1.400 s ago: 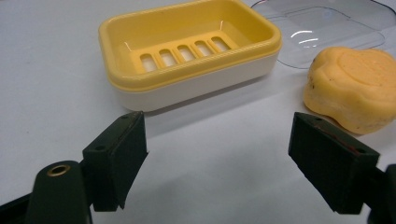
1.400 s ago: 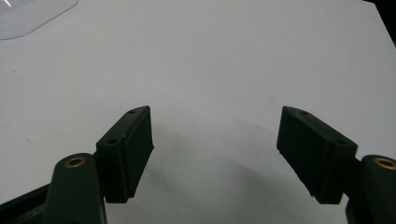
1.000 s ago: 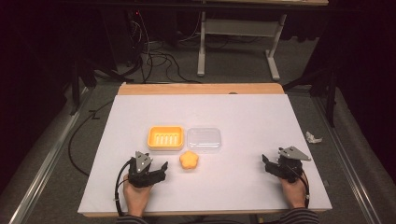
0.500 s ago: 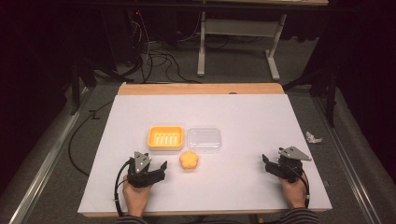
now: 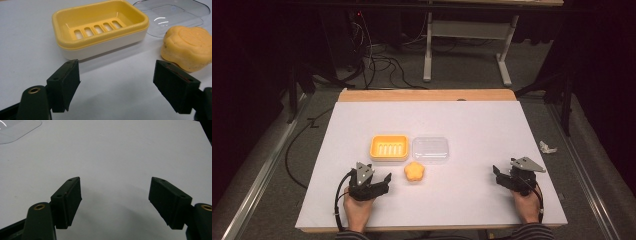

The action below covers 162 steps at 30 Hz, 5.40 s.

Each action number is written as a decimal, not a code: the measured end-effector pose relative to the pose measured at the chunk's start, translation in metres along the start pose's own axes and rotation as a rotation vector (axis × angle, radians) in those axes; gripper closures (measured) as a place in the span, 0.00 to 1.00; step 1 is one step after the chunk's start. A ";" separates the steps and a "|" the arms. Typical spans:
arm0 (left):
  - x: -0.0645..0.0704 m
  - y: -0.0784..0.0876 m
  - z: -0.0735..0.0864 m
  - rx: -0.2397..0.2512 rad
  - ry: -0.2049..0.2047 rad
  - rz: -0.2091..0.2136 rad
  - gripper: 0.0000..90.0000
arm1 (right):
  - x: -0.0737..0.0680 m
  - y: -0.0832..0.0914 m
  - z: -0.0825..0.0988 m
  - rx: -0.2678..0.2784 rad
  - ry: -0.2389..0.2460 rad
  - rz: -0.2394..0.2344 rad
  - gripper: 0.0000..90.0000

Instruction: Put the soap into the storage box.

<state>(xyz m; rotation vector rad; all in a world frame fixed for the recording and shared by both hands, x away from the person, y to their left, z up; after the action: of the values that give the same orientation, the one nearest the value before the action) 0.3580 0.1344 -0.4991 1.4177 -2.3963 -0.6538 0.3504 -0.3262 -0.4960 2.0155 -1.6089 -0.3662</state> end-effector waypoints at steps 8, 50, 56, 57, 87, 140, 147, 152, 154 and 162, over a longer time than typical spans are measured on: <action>-0.001 0.000 -0.001 -0.013 0.010 0.014 0.23 | 0.000 0.000 0.000 0.002 0.002 -0.003 0.29; 0.046 -0.006 -0.027 -0.050 -0.066 0.152 0.20 | 0.000 0.000 0.000 0.005 0.009 -0.006 0.29; 0.051 -0.010 -0.029 -0.067 -0.083 0.163 0.19 | 0.000 0.000 0.000 0.005 0.009 -0.005 0.29; 0.052 -0.010 -0.029 -0.069 -0.087 0.163 0.19 | 0.000 0.000 0.000 0.003 0.006 -0.007 0.29; 0.073 -0.044 -0.037 -0.185 -0.106 0.194 0.17 | 0.000 0.000 0.000 0.004 0.004 -0.005 0.29; 0.078 -0.032 -0.048 -0.183 -0.152 0.192 0.29 | 0.000 0.000 0.000 0.006 0.010 -0.007 0.29; 0.074 -0.025 -0.050 -0.176 -0.146 0.193 0.29 | 0.000 0.000 0.000 0.006 0.006 -0.006 0.29; 0.069 -0.019 -0.052 -0.162 -0.136 0.187 0.29 | 0.000 0.000 0.000 0.004 0.008 -0.008 0.29; 0.067 -0.017 -0.053 -0.160 -0.133 0.185 0.29 | 0.000 0.000 0.000 0.006 0.009 -0.006 0.29; 0.058 -0.010 -0.055 -0.143 -0.107 0.186 0.29 | 0.000 0.000 0.000 0.003 0.014 -0.007 0.29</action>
<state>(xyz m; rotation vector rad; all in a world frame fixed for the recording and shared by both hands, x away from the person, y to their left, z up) 0.3623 0.0664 -0.4564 1.1128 -2.4688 -0.8521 0.3502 -0.3259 -0.4958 2.0222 -1.5956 -0.3515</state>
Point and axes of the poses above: each handheld gripper's, and its own axes: y roughly backward along the jaws, z roughly out of its underside, x roughly to its right, the point moved 3 cm from there along -y, roughly forward along the jaws, and after that the axes turned 1 degree about x, right-handed, at the moved point
